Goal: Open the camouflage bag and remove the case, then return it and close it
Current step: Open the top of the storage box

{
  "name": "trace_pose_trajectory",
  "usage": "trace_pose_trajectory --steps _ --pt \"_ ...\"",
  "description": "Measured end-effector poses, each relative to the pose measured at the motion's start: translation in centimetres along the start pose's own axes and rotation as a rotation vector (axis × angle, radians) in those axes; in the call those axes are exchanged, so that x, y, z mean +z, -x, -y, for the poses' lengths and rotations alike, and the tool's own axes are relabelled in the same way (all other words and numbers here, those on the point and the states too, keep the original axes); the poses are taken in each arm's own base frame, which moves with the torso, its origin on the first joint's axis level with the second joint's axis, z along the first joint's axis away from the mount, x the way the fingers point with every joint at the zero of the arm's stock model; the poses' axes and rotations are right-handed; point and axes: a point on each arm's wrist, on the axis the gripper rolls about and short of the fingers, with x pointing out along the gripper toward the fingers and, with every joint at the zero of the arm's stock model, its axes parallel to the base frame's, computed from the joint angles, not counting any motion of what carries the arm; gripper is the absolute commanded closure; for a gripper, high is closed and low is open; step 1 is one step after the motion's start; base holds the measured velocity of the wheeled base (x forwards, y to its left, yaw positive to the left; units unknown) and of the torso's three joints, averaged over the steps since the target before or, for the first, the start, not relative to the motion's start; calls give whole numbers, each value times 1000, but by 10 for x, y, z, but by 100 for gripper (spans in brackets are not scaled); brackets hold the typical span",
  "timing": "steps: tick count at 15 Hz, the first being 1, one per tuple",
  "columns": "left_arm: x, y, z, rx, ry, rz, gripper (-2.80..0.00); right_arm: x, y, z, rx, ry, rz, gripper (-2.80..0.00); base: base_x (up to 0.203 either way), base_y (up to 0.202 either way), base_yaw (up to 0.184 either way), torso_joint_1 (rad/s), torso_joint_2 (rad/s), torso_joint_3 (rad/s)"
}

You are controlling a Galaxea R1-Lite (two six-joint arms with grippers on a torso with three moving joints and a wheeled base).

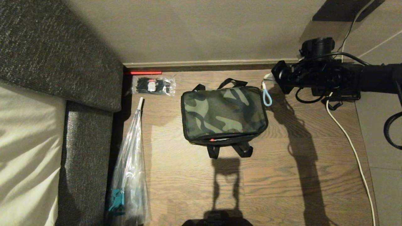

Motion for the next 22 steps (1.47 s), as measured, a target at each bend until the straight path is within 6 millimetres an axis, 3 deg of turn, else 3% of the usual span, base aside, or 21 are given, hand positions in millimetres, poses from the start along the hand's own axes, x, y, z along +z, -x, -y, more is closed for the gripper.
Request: trace_pose_trajectory --steps 5,22 --pt "0 0 0 0 0 0 0 0 3 -5 31 -11 -22 0 0 0 0 0 0 0" --pt "0 0 0 0 0 0 0 -10 5 10 -62 -3 -88 0 0 0 0 0 0 0"
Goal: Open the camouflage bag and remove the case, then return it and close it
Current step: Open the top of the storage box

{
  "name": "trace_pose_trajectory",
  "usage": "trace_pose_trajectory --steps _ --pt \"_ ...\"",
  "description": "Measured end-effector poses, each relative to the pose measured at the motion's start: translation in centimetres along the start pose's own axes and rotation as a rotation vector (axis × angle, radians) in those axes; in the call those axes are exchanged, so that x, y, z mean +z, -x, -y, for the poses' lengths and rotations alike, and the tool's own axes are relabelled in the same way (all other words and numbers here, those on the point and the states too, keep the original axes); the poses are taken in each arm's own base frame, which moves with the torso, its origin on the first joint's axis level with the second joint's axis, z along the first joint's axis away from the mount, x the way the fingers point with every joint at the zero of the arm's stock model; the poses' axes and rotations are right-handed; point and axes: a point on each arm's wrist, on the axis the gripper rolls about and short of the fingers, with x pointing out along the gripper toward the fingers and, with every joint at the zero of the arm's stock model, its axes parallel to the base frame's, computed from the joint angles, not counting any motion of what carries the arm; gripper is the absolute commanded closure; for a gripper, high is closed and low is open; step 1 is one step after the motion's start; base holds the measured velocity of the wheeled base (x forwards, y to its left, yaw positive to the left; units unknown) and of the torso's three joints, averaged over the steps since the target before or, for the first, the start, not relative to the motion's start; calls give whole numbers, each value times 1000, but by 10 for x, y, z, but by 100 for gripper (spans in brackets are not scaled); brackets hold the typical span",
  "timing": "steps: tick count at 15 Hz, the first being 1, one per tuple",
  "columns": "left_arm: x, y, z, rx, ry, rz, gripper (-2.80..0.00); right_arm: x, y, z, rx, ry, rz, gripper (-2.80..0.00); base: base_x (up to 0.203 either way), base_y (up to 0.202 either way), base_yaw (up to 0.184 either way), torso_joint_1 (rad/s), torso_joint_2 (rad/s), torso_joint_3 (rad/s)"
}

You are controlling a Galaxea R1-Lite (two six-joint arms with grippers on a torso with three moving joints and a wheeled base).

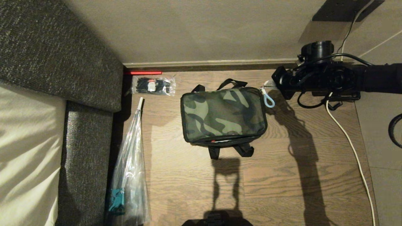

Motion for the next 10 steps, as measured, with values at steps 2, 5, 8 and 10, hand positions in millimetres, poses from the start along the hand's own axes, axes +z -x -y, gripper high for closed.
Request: trace_pose_trajectory --steps 2,5,8,10 --pt "0 0 0 0 0 1 0 2 3 2 -8 0 8 0 0 0 0 0 0 0" --pt "0 0 0 1 0 1 0 5 4 8 -38 -9 32 -280 0 0 0 0 0 0" --pt "0 0 0 1 0 1 0 6 6 9 -47 -9 33 -280 0 0 0 0 0 0" --pt "0 0 0 1 0 1 0 7 8 8 -45 -7 35 -280 0 0 0 0 0 0"
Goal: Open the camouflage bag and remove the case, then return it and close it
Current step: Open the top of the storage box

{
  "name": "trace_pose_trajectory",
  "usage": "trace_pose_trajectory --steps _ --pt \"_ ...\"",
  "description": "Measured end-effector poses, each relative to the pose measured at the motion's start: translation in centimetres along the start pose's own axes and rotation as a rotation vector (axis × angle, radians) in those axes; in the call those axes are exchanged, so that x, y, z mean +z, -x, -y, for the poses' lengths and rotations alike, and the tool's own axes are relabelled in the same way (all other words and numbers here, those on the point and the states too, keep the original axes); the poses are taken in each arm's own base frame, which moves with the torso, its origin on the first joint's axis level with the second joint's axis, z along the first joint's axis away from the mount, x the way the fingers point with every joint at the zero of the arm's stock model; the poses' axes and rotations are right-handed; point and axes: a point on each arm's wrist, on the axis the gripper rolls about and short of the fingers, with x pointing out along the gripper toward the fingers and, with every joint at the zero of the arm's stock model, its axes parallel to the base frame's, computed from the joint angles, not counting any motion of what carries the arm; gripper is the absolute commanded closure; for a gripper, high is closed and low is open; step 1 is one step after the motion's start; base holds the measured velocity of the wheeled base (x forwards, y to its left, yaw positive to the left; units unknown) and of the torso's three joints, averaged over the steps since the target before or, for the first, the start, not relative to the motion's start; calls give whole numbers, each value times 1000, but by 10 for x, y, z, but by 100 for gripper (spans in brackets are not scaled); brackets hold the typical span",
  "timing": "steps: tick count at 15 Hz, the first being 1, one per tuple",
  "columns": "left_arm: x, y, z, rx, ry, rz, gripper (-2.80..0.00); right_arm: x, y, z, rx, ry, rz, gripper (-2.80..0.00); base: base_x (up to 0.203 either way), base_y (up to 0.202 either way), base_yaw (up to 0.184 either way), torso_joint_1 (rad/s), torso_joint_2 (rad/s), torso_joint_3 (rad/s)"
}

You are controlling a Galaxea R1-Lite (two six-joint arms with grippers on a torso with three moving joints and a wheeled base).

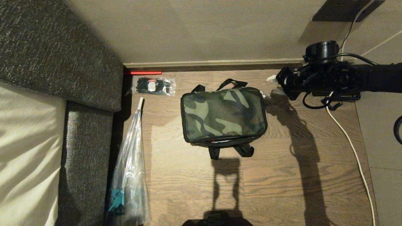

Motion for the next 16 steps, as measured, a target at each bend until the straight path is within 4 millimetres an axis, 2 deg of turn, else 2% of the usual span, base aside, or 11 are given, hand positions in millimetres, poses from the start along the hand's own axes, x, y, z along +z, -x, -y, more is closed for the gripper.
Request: trace_pose_trajectory --steps 4,7,10,13,16 --pt "0 0 0 0 0 0 0 -1 9 2 -30 45 -32 -280 0 0 0 0 0 0" --pt "0 0 0 0 0 0 0 -24 15 24 -86 129 -162 -280 0 0 0 0 0 0" --pt "0 0 0 0 0 -1 0 -39 26 33 -69 134 -262 -280 0 0 0 0 0 0" --pt "0 0 0 1 0 -1 0 -46 30 32 -52 124 -296 -280 0 0 0 0 0 0" --pt "0 0 0 0 0 -1 0 -62 27 27 -38 130 -345 -280 0 0 0 0 0 0"
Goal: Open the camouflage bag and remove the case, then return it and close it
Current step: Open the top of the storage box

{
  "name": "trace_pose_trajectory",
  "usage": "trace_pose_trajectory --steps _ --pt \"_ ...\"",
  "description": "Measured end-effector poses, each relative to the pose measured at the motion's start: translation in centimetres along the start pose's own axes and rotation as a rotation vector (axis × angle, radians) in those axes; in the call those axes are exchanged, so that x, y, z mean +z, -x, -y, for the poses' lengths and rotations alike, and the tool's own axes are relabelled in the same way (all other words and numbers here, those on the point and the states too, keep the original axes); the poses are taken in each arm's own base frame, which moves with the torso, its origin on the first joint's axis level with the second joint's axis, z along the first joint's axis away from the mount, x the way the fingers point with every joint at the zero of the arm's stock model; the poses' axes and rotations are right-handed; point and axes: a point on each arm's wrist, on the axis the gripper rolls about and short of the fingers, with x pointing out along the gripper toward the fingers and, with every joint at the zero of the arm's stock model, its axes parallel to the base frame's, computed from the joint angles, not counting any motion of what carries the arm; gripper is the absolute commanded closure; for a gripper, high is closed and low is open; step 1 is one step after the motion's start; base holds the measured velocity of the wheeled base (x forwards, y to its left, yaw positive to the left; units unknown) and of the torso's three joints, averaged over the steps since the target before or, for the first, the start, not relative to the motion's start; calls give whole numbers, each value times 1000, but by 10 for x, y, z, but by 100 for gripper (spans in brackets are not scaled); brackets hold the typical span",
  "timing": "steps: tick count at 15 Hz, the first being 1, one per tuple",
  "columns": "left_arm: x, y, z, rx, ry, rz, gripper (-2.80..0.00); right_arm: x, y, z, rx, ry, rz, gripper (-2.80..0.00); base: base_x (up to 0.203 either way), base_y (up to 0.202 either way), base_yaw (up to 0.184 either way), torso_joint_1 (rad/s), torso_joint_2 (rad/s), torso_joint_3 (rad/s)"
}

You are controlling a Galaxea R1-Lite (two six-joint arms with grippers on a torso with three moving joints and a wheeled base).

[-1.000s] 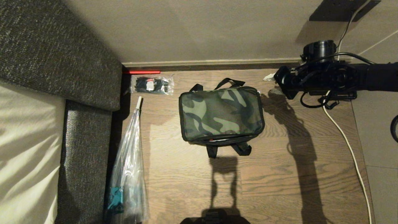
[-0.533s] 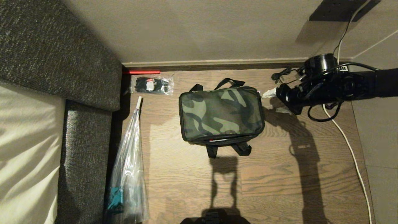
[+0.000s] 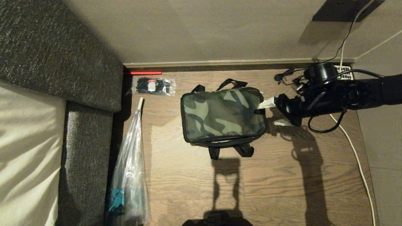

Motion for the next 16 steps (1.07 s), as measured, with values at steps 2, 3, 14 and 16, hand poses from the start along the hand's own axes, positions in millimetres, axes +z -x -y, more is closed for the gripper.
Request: trace_pose_trajectory --steps 2,3,14,16 --pt "0 0 0 0 0 0 0 -6 -8 -1 1 2 -25 -280 0 0 0 0 0 0" --pt "0 0 0 0 0 0 0 -8 -13 -1 3 4 -30 -280 0 0 0 0 0 0" --pt "0 0 0 0 0 0 0 -9 -48 -9 7 18 26 -280 0 0 0 0 0 0" --pt "0 0 0 0 0 0 0 -6 -44 -18 24 -41 29 -280 0 0 0 0 0 0"
